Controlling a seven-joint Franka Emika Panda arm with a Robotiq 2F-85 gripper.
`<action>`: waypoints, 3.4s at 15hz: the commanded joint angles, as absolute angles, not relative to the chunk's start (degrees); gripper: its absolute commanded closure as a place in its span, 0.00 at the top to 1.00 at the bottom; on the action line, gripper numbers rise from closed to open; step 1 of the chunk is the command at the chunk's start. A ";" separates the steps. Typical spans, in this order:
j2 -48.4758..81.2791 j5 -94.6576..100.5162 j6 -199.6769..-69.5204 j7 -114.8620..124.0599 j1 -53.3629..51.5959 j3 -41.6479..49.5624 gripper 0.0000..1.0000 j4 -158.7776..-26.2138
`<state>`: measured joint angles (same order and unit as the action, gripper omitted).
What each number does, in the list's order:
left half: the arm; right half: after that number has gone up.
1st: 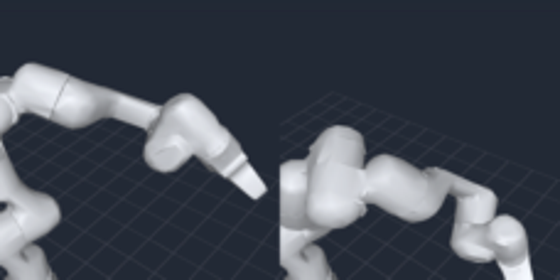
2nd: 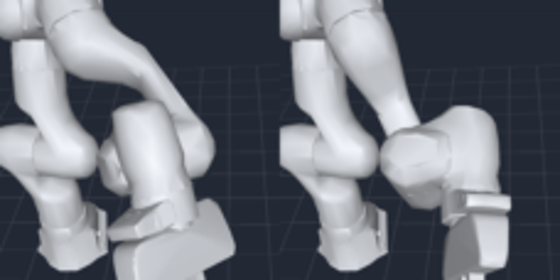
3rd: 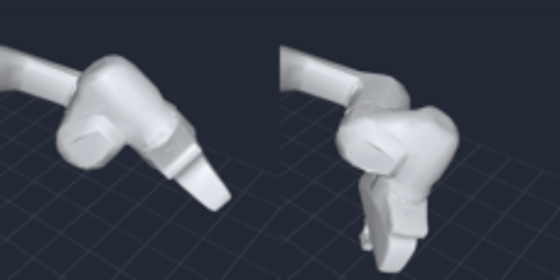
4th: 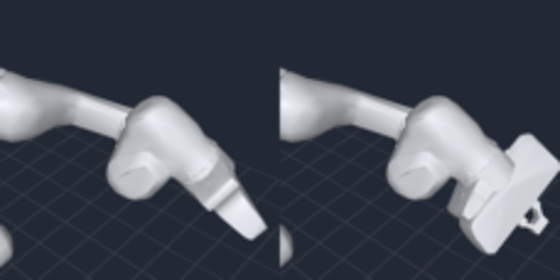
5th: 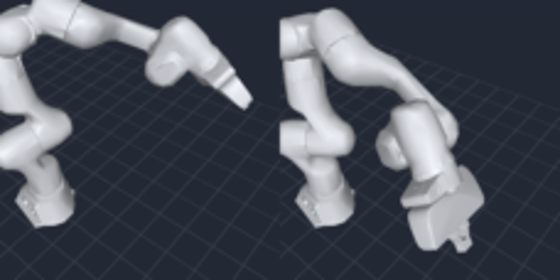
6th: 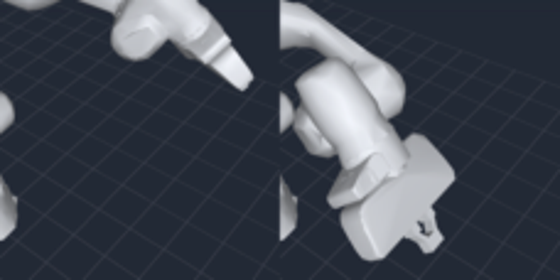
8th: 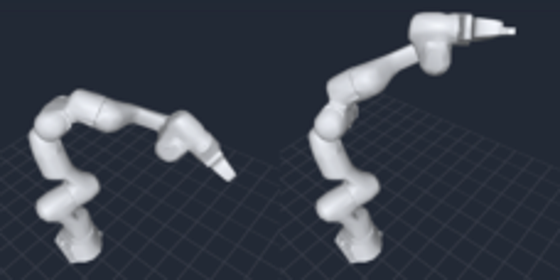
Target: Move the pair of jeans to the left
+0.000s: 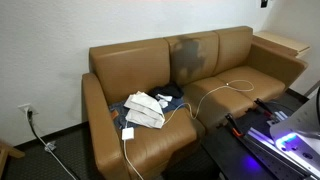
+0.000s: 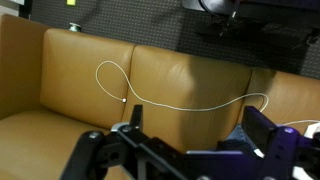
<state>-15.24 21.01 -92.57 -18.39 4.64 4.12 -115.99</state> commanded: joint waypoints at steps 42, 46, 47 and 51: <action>30.44 -0.03 -110.88 -22.42 2.57 -0.46 1.00 -110.20; 38.69 0.71 -110.38 -25.49 3.03 -2.38 1.00 -105.56; 40.63 1.56 -109.03 -27.17 2.89 -2.99 1.00 -104.20; 46.72 6.35 -102.06 -27.12 0.88 -3.52 1.00 -99.69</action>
